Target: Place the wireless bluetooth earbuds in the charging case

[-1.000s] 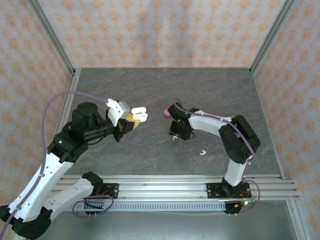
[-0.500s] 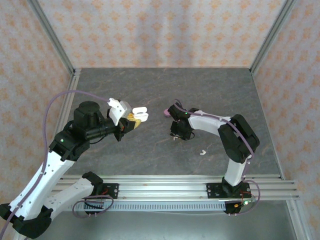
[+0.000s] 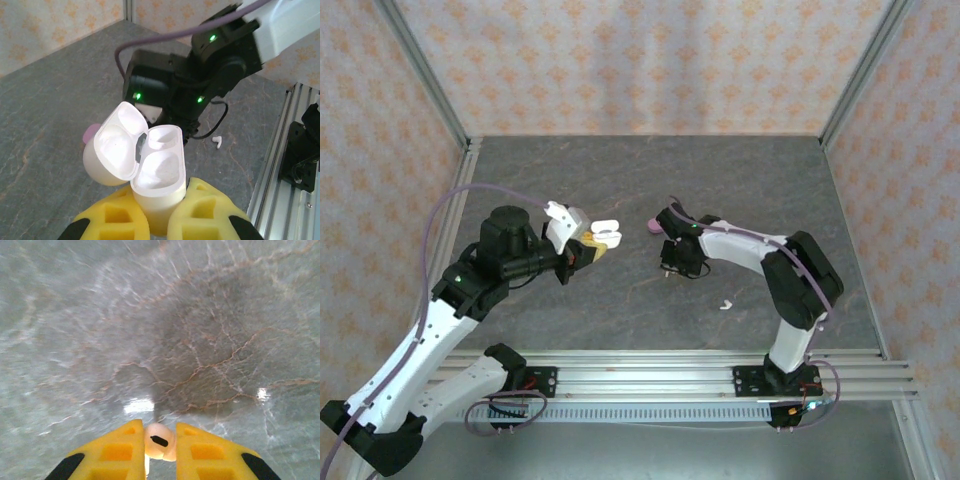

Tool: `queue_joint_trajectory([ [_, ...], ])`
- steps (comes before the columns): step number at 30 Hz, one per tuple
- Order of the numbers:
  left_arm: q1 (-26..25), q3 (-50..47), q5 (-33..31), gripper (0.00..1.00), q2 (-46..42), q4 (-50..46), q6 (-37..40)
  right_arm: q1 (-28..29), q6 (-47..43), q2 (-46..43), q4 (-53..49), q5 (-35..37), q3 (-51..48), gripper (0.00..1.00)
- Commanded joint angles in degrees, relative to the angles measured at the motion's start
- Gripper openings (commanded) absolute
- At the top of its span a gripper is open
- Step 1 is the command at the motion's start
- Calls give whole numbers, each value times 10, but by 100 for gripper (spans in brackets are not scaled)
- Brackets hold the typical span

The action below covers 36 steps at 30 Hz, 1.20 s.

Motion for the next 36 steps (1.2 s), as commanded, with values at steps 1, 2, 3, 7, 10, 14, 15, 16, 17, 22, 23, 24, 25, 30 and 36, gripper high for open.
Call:
queue_joint_trajectory([
  [1, 5, -18, 17, 0, -4, 67, -2, -1, -19, -68, 19, 40, -13, 16],
  [2, 4, -26, 18, 0, -5, 78, -5, 0, -25, -82, 24, 47, -18, 15],
  [3, 5, -32, 19, 0, -6, 89, -9, 1, -31, -97, 28, 53, -21, 15],
  [7, 4, -59, 27, 0, -12, 124, -17, 9, -55, -158, 44, 90, -36, 13],
  [10, 4, -76, 27, 0, -18, 149, -21, 21, -77, -215, 58, 123, -42, 13],
  [14, 1, -84, 23, 0, -18, 174, -32, 50, -124, -298, 90, 180, -46, 11],
  [15, 1, -85, 21, 0, -16, 182, -34, 59, -139, -315, 98, 194, -46, 11],
  [16, -2, -84, 19, 0, -14, 186, -36, 66, -153, -331, 106, 205, -47, 10],
  [17, -6, -82, 13, 0, -11, 190, -37, 75, -168, -350, 117, 216, -47, 10],
  [22, -34, -73, -10, 0, 14, 213, -36, 107, -223, -395, 159, 236, -42, 9],
  [23, -41, -70, -17, 0, 20, 218, -36, 115, -233, -399, 167, 238, -38, 8],
  [24, -49, -67, -25, 0, 27, 222, -37, 123, -243, -404, 176, 241, -35, 8],
  [25, -56, -64, -32, 0, 33, 225, -37, 130, -253, -406, 183, 244, -32, 8],
  [30, -79, -43, -51, 0, 67, 239, -40, 144, -283, -410, 246, 225, -23, 8],
  [36, -89, -17, -61, 0, 93, 241, -41, 146, -294, -397, 285, 175, -9, 8],
])
